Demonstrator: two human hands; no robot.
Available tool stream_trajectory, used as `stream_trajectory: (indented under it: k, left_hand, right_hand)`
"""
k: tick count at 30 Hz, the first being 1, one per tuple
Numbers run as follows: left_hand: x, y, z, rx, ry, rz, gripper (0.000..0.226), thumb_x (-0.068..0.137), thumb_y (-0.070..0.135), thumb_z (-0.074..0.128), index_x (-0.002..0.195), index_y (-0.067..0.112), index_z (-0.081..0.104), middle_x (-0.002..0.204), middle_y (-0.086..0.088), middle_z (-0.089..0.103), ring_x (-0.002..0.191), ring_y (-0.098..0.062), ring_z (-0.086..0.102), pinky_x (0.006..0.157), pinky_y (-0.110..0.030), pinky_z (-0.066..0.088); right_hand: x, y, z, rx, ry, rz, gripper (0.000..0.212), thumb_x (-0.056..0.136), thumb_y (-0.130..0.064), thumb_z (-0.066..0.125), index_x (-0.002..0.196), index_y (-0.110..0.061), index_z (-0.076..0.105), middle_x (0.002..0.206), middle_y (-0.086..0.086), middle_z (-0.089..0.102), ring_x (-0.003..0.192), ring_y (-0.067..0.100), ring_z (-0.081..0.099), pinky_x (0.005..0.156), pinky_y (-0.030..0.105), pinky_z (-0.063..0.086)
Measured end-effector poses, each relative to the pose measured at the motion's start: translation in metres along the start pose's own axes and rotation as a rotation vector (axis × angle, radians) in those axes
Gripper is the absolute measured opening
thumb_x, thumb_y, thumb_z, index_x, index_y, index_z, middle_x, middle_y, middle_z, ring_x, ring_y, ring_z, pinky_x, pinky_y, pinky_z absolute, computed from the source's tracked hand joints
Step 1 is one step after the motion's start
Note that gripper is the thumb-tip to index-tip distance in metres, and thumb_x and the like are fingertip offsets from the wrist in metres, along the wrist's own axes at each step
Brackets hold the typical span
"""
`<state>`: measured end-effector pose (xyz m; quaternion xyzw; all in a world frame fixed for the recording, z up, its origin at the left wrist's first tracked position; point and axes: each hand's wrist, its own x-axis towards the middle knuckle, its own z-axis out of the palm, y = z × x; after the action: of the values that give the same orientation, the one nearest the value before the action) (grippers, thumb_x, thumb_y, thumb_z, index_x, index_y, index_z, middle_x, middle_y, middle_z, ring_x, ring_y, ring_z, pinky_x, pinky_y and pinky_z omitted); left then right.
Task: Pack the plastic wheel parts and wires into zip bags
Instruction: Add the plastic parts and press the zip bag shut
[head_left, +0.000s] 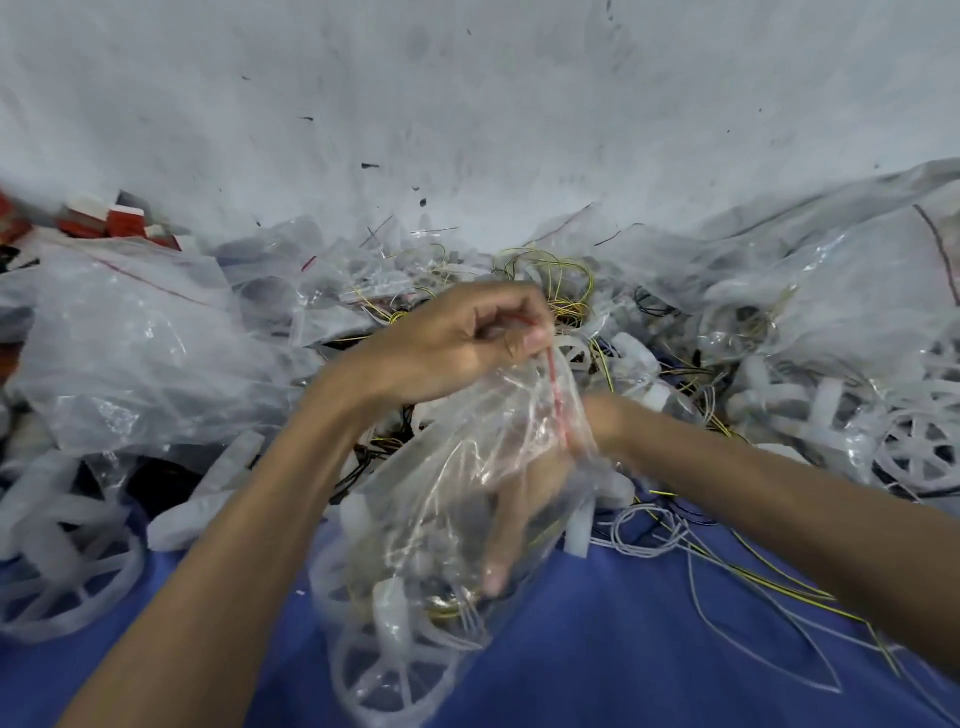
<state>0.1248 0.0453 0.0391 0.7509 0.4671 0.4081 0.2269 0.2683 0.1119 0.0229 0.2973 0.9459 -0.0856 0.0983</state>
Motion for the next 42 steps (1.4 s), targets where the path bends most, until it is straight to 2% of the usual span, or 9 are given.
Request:
stream_trajectory:
  k: [4, 10, 14, 21, 25, 28, 29, 33, 42]
  left_hand:
    - [-0.008, 0.002, -0.014, -0.041, 0.119, -0.043, 0.009, 0.086, 0.020, 0.053, 0.079, 0.014, 0.055, 0.077, -0.007, 0.051, 0.074, -0.009, 0.048, 0.071, -0.013, 0.039]
    - [-0.007, 0.008, -0.017, -0.021, 0.105, -0.037, 0.024, 0.082, 0.031, 0.052, 0.077, 0.008, 0.052, 0.075, -0.020, 0.044, 0.074, -0.017, 0.043, 0.069, -0.029, 0.041]
    - [-0.005, 0.004, -0.018, 0.064, 0.099, -0.027, 0.020, 0.093, 0.019, 0.050, 0.073, 0.017, 0.053, 0.067, 0.001, 0.042, 0.062, -0.008, 0.041, 0.061, -0.017, 0.037]
    - [-0.004, -0.020, -0.025, 0.266, 0.350, -0.140, 0.036, 0.100, 0.023, 0.038, 0.074, 0.000, 0.047, 0.083, -0.008, 0.040, 0.075, -0.014, 0.041, 0.069, -0.008, 0.037]
    - [-0.002, -0.029, -0.025, 0.300, 0.394, -0.206, 0.052, 0.099, 0.040, 0.036, 0.097, -0.006, 0.059, 0.096, -0.009, 0.052, 0.084, -0.014, 0.049, 0.073, -0.003, 0.033]
    - [-0.008, -0.042, -0.031, 0.149, 0.261, -0.430, 0.060, 0.092, 0.059, 0.027, 0.124, 0.018, 0.056, 0.123, 0.003, 0.058, 0.110, -0.010, 0.052, 0.104, -0.035, 0.034]
    - [-0.011, -0.045, -0.033, 0.114, 0.215, -0.448, 0.054, 0.092, 0.056, 0.029, 0.115, 0.018, 0.059, 0.110, 0.015, 0.028, 0.114, -0.013, 0.046, 0.108, -0.042, 0.028]
    - [-0.016, -0.045, -0.042, 0.001, 0.277, -0.370, 0.039, 0.080, 0.048, 0.049, 0.075, 0.010, 0.050, 0.057, 0.015, 0.053, 0.054, 0.001, 0.050, 0.062, -0.016, 0.042]
    - [-0.003, -0.057, -0.036, -0.191, 0.671, -0.297, 0.012, 0.083, 0.007, 0.066, 0.086, 0.017, 0.061, 0.068, 0.007, 0.069, 0.062, 0.000, 0.066, 0.054, -0.010, 0.047]
  right_hand:
    - [0.011, 0.013, -0.041, 0.057, -0.014, 0.063, 0.032, 0.095, -0.014, 0.047, 0.123, 0.000, 0.052, 0.114, 0.010, 0.061, 0.085, 0.016, 0.056, 0.045, 0.009, 0.039]
    - [0.013, 0.024, -0.040, 0.635, -0.220, -0.131, 0.050, 0.078, 0.015, 0.058, 0.108, -0.024, 0.054, 0.114, 0.009, 0.060, 0.088, 0.011, 0.064, 0.068, 0.021, 0.056]
    - [0.022, 0.019, -0.032, 0.313, -0.143, -0.086, 0.009, 0.088, -0.015, 0.059, 0.097, -0.012, 0.060, 0.084, 0.000, 0.061, 0.072, 0.008, 0.056, 0.058, 0.007, 0.042]
    - [-0.003, 0.053, -0.027, 0.744, 0.264, -0.281, 0.056, 0.071, -0.082, 0.032, 0.078, -0.040, 0.069, 0.097, -0.035, 0.062, 0.090, -0.016, 0.058, 0.078, 0.010, 0.041]
    - [-0.004, 0.072, -0.013, 0.676, 0.118, -0.293, 0.027, 0.079, -0.047, 0.060, 0.082, -0.021, 0.066, 0.090, -0.008, 0.067, 0.088, 0.004, 0.066, 0.071, 0.014, 0.049]
    - [-0.005, 0.077, -0.015, 0.868, 0.183, -0.306, 0.023, 0.080, -0.026, 0.059, 0.085, -0.003, 0.059, 0.083, 0.013, 0.068, 0.081, 0.024, 0.071, 0.066, 0.022, 0.054]
    - [-0.005, 0.079, -0.016, 0.888, 0.214, -0.321, 0.022, 0.079, -0.025, 0.059, 0.084, -0.004, 0.060, 0.080, 0.010, 0.070, 0.078, 0.022, 0.071, 0.066, 0.022, 0.054]
    - [-0.004, 0.082, -0.016, 0.876, 0.336, -0.380, 0.019, 0.077, -0.021, 0.061, 0.083, -0.003, 0.064, 0.074, 0.004, 0.069, 0.069, 0.014, 0.067, 0.067, 0.021, 0.054]
    - [0.019, 0.081, -0.005, 1.162, 0.531, -0.160, 0.016, 0.081, -0.014, 0.065, 0.094, -0.007, 0.062, 0.064, -0.003, 0.067, 0.061, 0.011, 0.060, 0.064, 0.022, 0.054]
